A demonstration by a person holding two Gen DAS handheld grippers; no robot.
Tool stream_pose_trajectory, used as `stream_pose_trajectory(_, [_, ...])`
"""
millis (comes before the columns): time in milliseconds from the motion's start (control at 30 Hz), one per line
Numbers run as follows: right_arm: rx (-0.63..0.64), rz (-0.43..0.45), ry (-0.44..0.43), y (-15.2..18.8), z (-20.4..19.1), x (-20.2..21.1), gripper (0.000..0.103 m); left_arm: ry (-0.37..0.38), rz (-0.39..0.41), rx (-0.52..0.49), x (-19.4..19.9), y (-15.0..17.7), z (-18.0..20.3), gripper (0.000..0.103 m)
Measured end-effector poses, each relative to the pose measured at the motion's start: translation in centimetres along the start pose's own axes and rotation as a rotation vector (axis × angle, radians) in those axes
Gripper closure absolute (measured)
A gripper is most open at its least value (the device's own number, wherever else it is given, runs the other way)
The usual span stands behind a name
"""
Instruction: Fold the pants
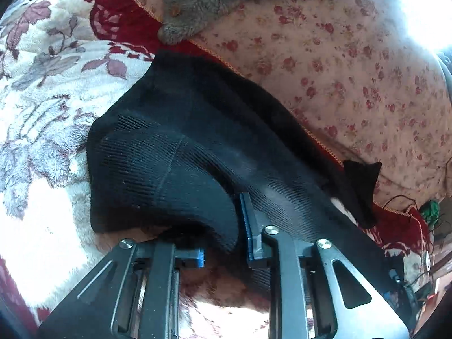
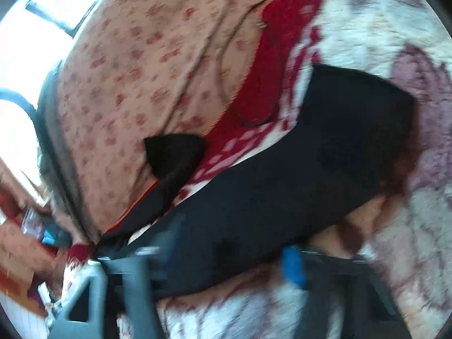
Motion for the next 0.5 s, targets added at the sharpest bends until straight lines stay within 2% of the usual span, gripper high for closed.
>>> stream_pose_trajectory(33, [-0.031, 0.0, 0.006, -0.1, 0.6, -0.1, 0.085, 0.006, -0.008, -0.001, -0.1, 0.0, -0.2, 0.089])
stream_pose_trajectory(67, [-0.065, 0.002, 0.001, -0.2, 1.2, -0.2, 0.09, 0.008, -0.011, -0.006, -0.1, -0.1, -0.2, 0.09])
stream_pose_trajectory(133, [-0.102, 0.004, -0.028, -0.3, 1.8, 0.0, 0.092, 0.006, -0.011, -0.027, 0.2, -0.1, -0.2, 0.092])
stream_pose_trajectory(233, [-0.038, -0.003, -0.006, -0.2, 0.9, 0.2, 0.097, 0.003, -0.001, -0.048, 0.8, -0.2, 0.0, 0.093])
stream_pose_trajectory(367, [0.017, -0.008, -0.028, 0.2, -0.5, 0.9, 0.098, -0.001, 0.033, -0.077, 2.5, -0.7, -0.1, 0.093])
stream_pose_trajectory(500, [0.035, -0.031, -0.055, 1.3, -1.6, 1.7, 0.098, 0.0, 0.032, -0.083, 3.9, -1.4, -0.9, 0.093])
Point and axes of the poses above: each gripper's, at about its wrist camera, not at the fingertips, and x roughly against the way its jaws point, z to its right, y to its underside, the point moved 4 cm from there along -x, roughly the way its jaws point, and after that the axes turned 2 degrees about x, right-handed, at the moved point
